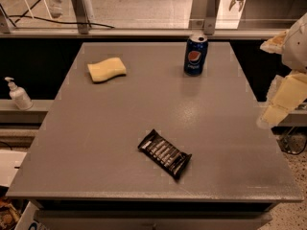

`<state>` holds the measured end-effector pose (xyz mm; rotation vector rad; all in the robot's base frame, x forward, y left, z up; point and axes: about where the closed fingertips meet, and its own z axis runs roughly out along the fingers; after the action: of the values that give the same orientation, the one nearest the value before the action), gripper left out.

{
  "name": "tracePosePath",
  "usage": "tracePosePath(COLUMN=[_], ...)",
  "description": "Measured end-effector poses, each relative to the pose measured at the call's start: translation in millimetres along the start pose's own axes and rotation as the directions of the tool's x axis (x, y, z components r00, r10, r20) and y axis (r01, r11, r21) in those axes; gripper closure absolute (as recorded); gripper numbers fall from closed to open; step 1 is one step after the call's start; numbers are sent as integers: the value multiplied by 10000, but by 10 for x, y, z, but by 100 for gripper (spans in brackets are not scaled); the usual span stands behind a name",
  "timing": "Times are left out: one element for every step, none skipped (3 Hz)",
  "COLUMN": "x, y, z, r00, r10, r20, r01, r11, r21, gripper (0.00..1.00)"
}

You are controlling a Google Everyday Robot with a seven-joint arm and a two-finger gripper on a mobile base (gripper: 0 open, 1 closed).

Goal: Pick pepsi can

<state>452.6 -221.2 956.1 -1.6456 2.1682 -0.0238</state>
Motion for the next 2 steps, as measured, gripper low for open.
tracePosePath(x=[24,-80], y=[-235,-604], z=[288,594], r00=[9968,9868], r10=[530,973], r20=[598,1296], r01=[-542,-1028], r11=[9984,9941], r21=[188,357], gripper=[0,0])
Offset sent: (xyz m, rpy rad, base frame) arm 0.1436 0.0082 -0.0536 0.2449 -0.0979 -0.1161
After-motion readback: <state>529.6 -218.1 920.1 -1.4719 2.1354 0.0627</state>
